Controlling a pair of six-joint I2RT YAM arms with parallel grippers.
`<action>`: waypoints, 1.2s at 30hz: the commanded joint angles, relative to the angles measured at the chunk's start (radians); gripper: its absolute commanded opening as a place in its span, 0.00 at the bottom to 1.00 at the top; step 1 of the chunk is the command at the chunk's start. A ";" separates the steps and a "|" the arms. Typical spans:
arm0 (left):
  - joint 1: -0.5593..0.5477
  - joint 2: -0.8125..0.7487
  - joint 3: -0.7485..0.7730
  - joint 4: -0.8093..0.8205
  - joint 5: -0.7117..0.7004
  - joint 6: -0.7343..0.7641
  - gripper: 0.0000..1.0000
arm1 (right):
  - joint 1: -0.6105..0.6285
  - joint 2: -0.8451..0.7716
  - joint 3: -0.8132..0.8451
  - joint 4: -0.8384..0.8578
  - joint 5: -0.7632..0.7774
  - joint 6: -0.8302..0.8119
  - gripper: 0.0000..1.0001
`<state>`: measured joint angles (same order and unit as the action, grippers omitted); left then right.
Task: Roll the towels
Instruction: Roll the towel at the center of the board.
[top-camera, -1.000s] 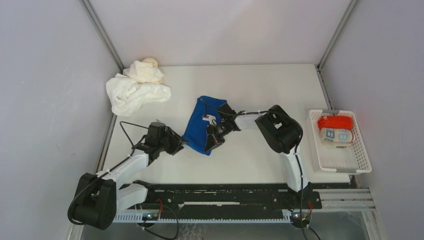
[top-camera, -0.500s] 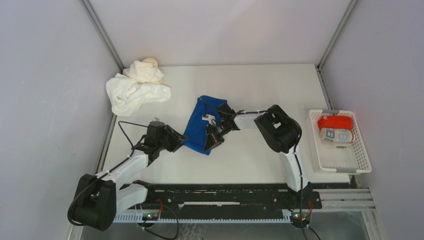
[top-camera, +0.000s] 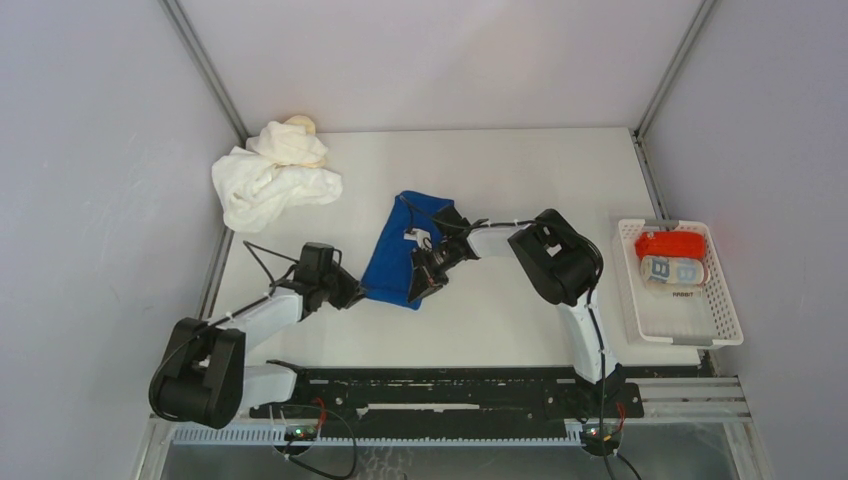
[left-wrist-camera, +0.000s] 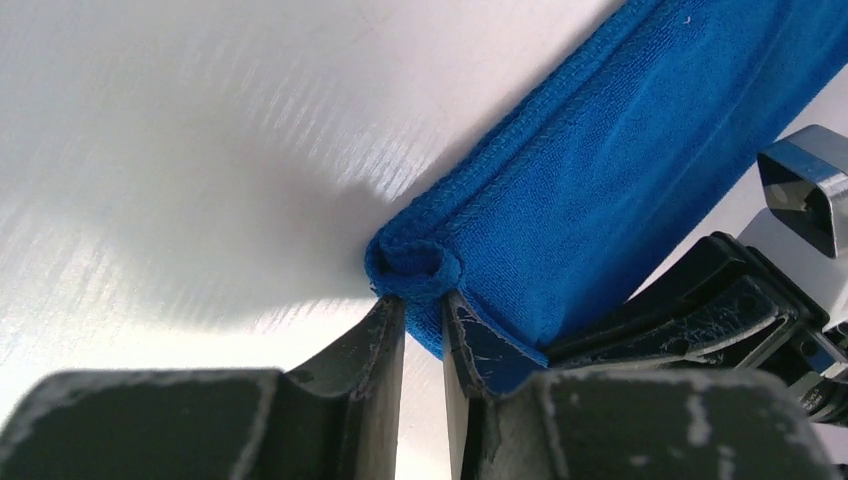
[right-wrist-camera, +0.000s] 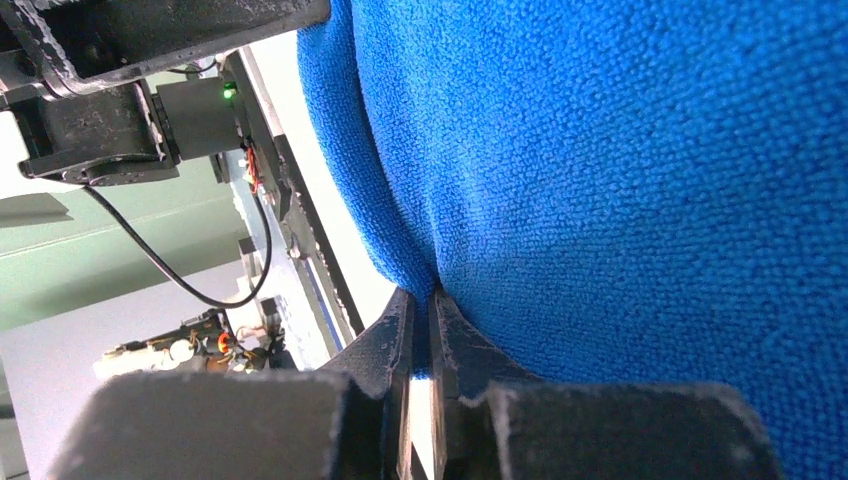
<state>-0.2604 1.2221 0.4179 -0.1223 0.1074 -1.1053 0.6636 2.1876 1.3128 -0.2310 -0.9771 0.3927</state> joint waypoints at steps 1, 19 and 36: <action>0.012 0.047 0.083 -0.077 -0.054 0.047 0.23 | -0.001 0.002 0.032 -0.012 0.057 -0.027 0.04; 0.018 0.187 0.216 -0.243 -0.054 0.118 0.20 | 0.198 -0.426 -0.068 -0.047 0.658 -0.403 0.40; 0.017 0.266 0.270 -0.288 -0.046 0.155 0.20 | 0.352 -0.336 -0.075 0.018 0.753 -0.596 0.43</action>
<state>-0.2520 1.4479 0.6819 -0.3824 0.1143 -0.9905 1.0103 1.8397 1.2415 -0.2489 -0.2779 -0.1501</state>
